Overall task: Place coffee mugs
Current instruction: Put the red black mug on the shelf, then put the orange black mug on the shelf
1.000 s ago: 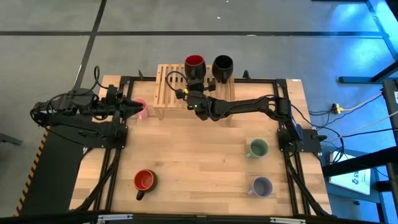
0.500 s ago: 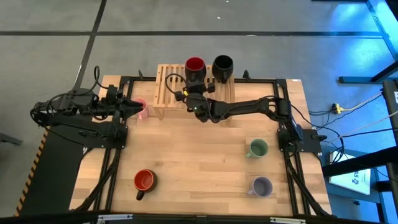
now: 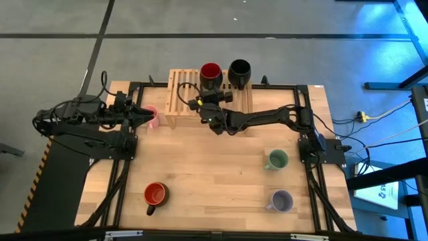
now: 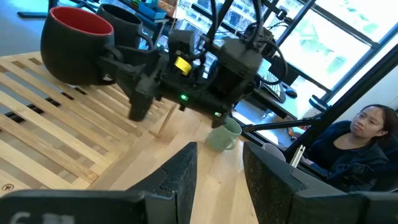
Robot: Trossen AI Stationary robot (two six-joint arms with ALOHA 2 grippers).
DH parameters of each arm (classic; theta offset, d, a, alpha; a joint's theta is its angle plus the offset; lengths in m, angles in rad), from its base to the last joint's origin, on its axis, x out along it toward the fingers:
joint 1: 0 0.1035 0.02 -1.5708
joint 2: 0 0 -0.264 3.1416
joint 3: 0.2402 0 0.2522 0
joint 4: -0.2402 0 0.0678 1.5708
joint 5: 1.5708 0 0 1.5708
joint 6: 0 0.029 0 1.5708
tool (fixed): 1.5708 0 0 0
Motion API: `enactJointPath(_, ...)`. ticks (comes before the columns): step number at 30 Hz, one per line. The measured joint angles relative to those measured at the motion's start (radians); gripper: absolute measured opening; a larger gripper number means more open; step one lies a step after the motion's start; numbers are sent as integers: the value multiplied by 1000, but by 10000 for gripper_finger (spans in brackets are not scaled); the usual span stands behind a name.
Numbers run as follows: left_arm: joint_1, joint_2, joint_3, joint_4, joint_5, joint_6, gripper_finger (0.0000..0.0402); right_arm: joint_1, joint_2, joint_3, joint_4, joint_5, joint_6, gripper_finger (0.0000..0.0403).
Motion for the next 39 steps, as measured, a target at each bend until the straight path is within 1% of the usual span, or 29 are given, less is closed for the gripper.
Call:
enactJointPath(5,0,0,0,0,0,0,124,37,-4,22,5,-30,-27,234)
enactJointPath(8,0,0,0,0,0,0,124,63,-4,70,11,-26,-95,234)
enactJointPath(11,0,0,0,0,0,0,124,80,-4,116,5,11,-180,234)
enactJointPath(14,0,0,0,0,0,0,124,103,-5,180,8,12,-227,234)
enactJointPath(16,0,0,0,0,0,0,124,130,-4,225,6,-11,-233,234)
enactJointPath(18,0,0,0,-4,16,0,124,177,-5,265,-17,-136,-206,234)
enactJointPath(19,0,0,0,-11,37,0,124,203,-5,284,-41,-231,-172,234)
enactJointPath(21,0,2,0,-44,96,-1,124,253,-5,325,-137,-470,-100,234)
enactJointPath(23,-1,26,0,-95,171,-4,124,297,-5,360,-273,-742,-16,234)
enactJointPath(24,-1,42,0,-132,210,-6,124,318,-5,369,-341,-845,56,234)
enactJointPath(26,-1,78,-2,-209,289,-7,124,350,-5,368,-472,-996,242,234)
enactJointPath(28,-4,121,-1,-280,368,-5,124,380,-5,364,-606,-1069,413,234)
enactJointPath(30,-21,168,-1,-349,430,5,124,414,-5,364,-725,-1088,527,234)
enactJointPath(32,-53,221,-1,-369,457,17,124,455,-5,364,-836,-1069,605,234)
enactJointPath(35,-128,290,-1,-365,455,12,124,519,-4,364,-961,-1008,690,234)
enactJointPath(39,-258,388,-1,-349,403,-45,124,587,-4,364,-1049,-901,776,234)
